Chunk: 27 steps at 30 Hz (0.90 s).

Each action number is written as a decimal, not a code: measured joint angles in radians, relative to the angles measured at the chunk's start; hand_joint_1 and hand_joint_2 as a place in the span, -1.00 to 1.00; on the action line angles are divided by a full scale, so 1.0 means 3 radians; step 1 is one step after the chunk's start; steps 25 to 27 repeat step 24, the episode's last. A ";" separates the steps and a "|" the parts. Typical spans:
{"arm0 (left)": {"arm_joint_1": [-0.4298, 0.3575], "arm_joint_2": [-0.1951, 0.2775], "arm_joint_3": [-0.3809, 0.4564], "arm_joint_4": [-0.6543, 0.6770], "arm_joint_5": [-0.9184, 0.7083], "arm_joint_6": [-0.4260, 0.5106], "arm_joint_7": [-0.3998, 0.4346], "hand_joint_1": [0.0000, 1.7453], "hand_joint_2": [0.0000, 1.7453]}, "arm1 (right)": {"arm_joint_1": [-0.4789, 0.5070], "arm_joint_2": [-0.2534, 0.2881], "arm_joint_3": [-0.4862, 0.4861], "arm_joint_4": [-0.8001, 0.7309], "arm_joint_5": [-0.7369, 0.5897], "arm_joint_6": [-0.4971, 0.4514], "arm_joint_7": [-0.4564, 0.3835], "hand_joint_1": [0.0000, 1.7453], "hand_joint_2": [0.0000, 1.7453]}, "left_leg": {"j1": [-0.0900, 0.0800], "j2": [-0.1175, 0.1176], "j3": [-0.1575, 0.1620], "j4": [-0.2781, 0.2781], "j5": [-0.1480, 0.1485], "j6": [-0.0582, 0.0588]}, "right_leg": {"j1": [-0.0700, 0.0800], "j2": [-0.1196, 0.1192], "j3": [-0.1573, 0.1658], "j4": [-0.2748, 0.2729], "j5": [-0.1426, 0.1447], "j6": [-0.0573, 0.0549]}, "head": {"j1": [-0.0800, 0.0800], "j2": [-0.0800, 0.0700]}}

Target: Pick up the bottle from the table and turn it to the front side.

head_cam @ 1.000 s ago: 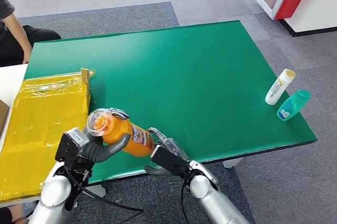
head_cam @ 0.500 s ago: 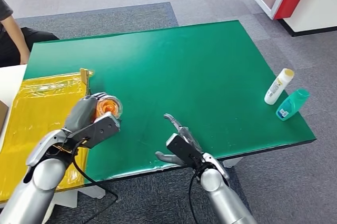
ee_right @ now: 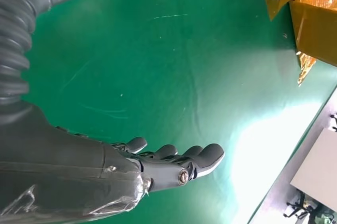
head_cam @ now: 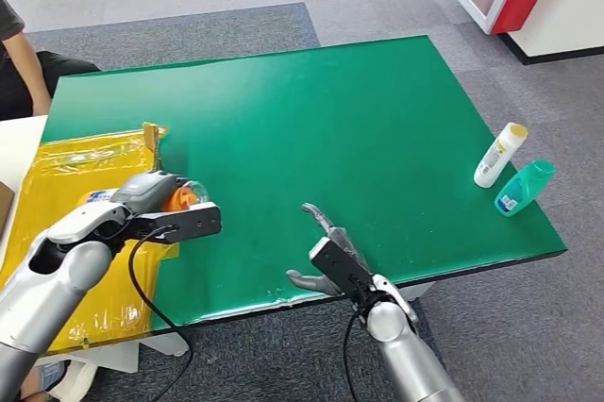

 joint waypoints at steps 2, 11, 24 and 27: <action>0.0050 0.0029 -0.0017 0.0160 -0.0039 0.0053 0.0034 1.00 1.00 | -0.0017 0.0000 -0.0001 0.0018 -0.0008 0.0002 -0.0005 -1.00 1.00 | 0.0000 0.0000 0.0000 0.0000 0.0000 0.0000 | 0.0000 0.0000 0.0000 0.0000 0.0000 0.0000 | 0.0000 0.0000; 0.0250 0.0081 0.0033 0.0593 -0.0289 0.0175 0.0155 0.57 1.00 | -0.0050 0.0001 0.0001 0.0118 -0.0025 0.0020 -0.0011 -1.00 1.00 | 0.0000 -0.0001 -0.0002 0.0000 0.0000 0.0000 | 0.0000 0.0000 0.0000 0.0000 0.0000 0.0000 | 0.0000 0.0000; 0.0740 -0.0283 0.0873 0.0473 -0.0581 0.0801 -0.0048 -1.00 1.00 | 0.0076 0.0022 -0.0004 0.0101 -0.0074 0.0012 0.0019 -1.00 1.00 | -0.0001 -0.0001 -0.0003 0.0000 -0.0002 0.0001 | -0.0001 0.0000 -0.0001 -0.0002 -0.0001 0.0001 | 0.0000 0.0000; 0.0740 -0.0283 0.0873 0.0473 -0.0581 0.0801 -0.0048 -1.00 1.00 | 0.0076 0.0022 -0.0004 0.0101 -0.0074 0.0012 0.0019 -1.00 1.00 | -0.0001 -0.0001 -0.0003 0.0000 -0.0002 0.0001 | -0.0001 0.0000 -0.0001 -0.0002 -0.0001 0.0001 | 0.0000 0.0000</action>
